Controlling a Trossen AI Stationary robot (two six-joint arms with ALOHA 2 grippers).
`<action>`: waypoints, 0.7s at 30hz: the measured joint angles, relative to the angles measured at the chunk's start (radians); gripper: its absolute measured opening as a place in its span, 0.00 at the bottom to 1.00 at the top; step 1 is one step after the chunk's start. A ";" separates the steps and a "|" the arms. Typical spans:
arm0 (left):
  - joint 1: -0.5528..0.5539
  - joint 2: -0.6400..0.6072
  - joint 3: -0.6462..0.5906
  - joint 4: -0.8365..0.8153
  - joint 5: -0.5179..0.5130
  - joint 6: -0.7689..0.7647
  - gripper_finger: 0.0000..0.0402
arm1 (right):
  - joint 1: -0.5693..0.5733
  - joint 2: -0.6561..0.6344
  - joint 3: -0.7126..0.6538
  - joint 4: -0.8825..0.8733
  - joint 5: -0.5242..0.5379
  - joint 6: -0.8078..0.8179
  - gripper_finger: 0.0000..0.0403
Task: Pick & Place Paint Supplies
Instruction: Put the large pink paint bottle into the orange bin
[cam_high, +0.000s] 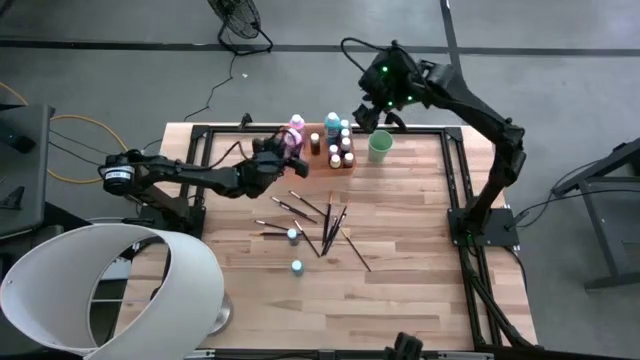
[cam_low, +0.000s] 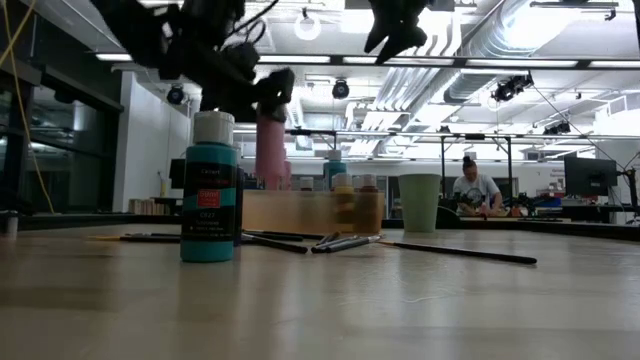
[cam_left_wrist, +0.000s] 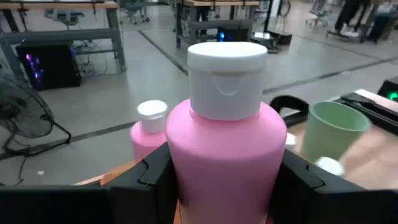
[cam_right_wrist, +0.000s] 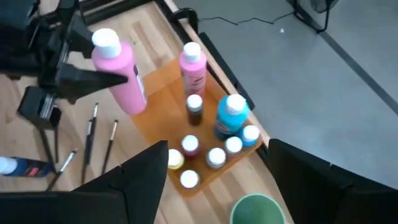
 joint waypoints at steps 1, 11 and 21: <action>0.017 0.000 -0.019 0.016 0.014 0.000 0.43 | -0.007 -0.002 0.000 -0.003 0.000 -0.009 0.66; 0.183 0.034 -0.060 0.079 0.206 0.033 0.43 | -0.018 -0.002 0.000 -0.014 -0.019 -0.047 0.66; 0.244 0.197 -0.061 0.228 0.286 0.028 0.44 | -0.018 -0.002 0.000 -0.014 -0.016 -0.055 0.66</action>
